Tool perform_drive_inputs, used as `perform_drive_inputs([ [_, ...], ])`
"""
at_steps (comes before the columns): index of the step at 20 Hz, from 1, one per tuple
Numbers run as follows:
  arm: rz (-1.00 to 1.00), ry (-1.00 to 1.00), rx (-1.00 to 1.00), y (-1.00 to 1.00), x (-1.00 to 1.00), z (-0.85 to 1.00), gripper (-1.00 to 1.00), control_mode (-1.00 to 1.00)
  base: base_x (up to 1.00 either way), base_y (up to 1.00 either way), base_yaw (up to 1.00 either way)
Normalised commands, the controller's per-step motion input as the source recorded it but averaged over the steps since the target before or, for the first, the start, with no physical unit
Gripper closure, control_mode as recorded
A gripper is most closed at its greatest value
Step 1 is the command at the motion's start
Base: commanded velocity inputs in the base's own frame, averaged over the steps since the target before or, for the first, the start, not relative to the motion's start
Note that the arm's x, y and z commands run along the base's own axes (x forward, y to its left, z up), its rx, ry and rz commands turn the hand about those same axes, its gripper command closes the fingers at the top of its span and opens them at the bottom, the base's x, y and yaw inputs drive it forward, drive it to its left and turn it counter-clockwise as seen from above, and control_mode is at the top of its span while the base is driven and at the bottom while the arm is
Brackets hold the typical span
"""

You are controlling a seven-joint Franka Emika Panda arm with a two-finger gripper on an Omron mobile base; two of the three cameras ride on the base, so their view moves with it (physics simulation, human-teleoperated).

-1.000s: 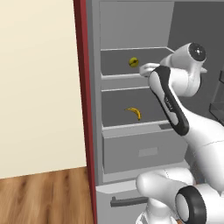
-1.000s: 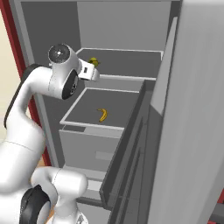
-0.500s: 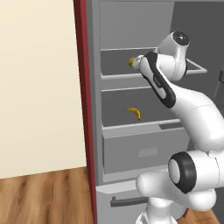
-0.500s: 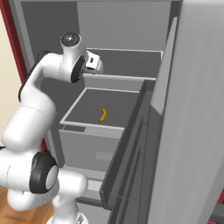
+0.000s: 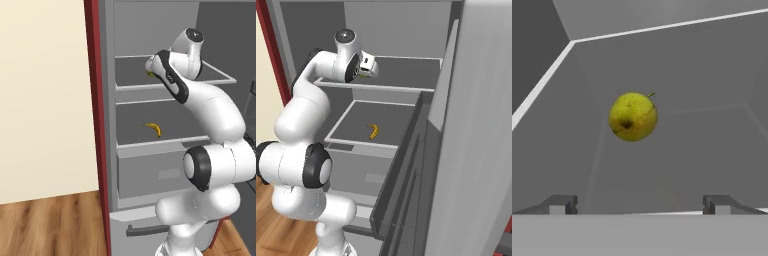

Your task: Pick the pear and banana from the fridge and place them inside the tupperware on the counter.

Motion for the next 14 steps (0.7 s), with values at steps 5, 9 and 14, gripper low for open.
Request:
perform_drive_inputs([
  [5,0.0,0.0,-0.01,0.14,0.39,-0.12,-1.0,-1.0,0.0,0.0,0.0],
  [9,0.0,0.0,-0.01,0.04,0.27,-0.15,-1.0,-1.0,0.0,0.0,0.0],
  [14,0.0,0.0,0.0,0.0,0.35,-0.1,-1.0,-1.0,0.0,0.0,0.0],
])
